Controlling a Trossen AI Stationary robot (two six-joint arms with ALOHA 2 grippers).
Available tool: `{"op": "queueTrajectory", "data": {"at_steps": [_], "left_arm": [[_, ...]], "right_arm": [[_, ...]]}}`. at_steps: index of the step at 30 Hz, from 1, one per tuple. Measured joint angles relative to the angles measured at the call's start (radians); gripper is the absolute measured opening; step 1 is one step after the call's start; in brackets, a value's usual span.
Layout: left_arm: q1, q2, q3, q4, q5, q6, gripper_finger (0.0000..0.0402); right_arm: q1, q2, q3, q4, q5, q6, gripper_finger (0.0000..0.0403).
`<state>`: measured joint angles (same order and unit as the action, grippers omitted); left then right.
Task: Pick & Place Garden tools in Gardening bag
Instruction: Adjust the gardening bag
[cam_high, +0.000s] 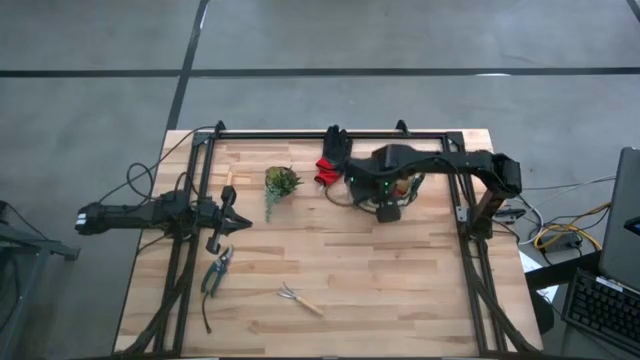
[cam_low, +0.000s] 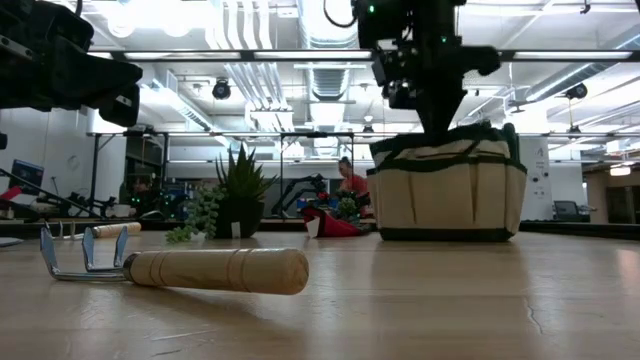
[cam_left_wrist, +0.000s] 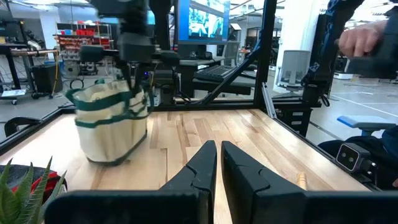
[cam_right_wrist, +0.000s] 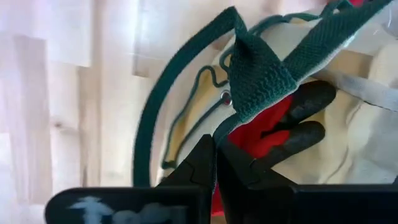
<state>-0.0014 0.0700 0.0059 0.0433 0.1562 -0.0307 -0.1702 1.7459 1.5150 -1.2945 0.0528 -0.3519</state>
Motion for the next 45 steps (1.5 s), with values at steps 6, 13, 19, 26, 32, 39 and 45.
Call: {"op": "queueTrajectory", "data": {"at_steps": [6, 13, 19, 26, 32, 39, 45], "left_arm": [[0.0, 0.0, 0.0, 0.0, 0.0, 0.0, 0.0028], [0.0, 0.0, 0.0, 0.0, 0.0, 0.0, 0.0028], [0.0, 0.0, 0.0, 0.0, 0.0, 0.0, 0.0028], [0.0, 0.0, 0.0, 0.0, 0.0, 0.0, 0.0028], [0.0, 0.0, 0.0, 0.0, 0.0, 0.0, 0.0028], [0.0, 0.0, 0.0, 0.0, 0.0, 0.0, 0.0028], [0.0, 0.0, 0.0, 0.0, 0.0, 0.0, 0.0028]], "right_arm": [[0.104, 0.0, 0.0, -0.019, 0.003, -0.031, 0.0008], [0.167, -0.001, 0.0, -0.035, 0.081, 0.034, 0.0008], [0.165, -0.004, 0.0, -0.031, 0.081, 0.073, 0.0008], [0.167, -0.028, 0.0, -0.04, 0.078, 0.117, 0.0008], [0.168, -0.05, 0.002, -0.042, 0.078, 0.15, 0.0008], [0.17, -0.058, 0.017, -0.039, 0.07, 0.2, 0.0013], [0.171, -0.058, 0.016, -0.037, 0.031, 0.248, 0.006]]}}
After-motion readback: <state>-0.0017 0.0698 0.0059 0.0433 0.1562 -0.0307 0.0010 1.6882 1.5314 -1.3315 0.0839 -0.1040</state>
